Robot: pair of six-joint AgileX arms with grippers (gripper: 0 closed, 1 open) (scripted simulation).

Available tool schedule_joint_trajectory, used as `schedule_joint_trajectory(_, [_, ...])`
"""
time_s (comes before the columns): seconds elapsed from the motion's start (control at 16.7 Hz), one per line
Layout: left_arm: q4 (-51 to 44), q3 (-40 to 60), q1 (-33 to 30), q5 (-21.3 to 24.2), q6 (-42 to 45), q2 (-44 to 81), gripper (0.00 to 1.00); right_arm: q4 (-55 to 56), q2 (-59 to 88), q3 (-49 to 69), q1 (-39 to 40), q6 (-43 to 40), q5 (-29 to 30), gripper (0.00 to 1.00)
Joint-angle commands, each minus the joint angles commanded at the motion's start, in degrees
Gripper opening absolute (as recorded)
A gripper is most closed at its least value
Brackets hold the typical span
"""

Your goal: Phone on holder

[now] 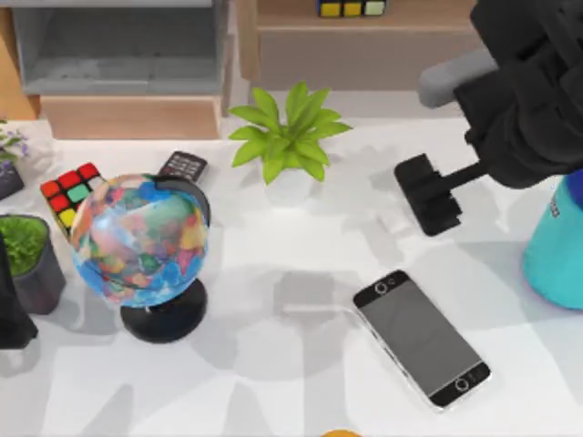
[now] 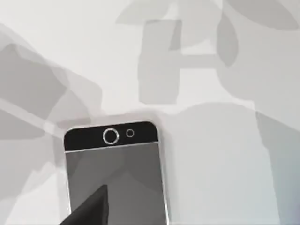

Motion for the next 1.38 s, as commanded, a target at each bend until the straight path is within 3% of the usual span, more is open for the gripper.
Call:
schedule_joint_trajectory(0.3, [0.0, 0.0, 0.0, 0.0, 0.0, 0.0, 1.0, -8.5, 13.6, 1.5, 6.3, 1.8, -2.5, 1.0])
schedule_joint_trajectory(0.72, [0.0, 0.0, 0.0, 0.0, 0.0, 0.0, 1.0, -9.6, 15.2, 1.2, 6.8, 2.0, -2.8, 1.0])
schedule_joint_trajectory(1.14, [0.0, 0.0, 0.0, 0.0, 0.0, 0.0, 1.0, 4.6, 21.3, -6.3, 7.1, 2.2, -2.8, 1.0])
schedule_joint_trajectory(1.38, [0.0, 0.0, 0.0, 0.0, 0.0, 0.0, 1.0, 7.2, 22.8, -8.0, 7.1, 2.3, -2.8, 1.0])
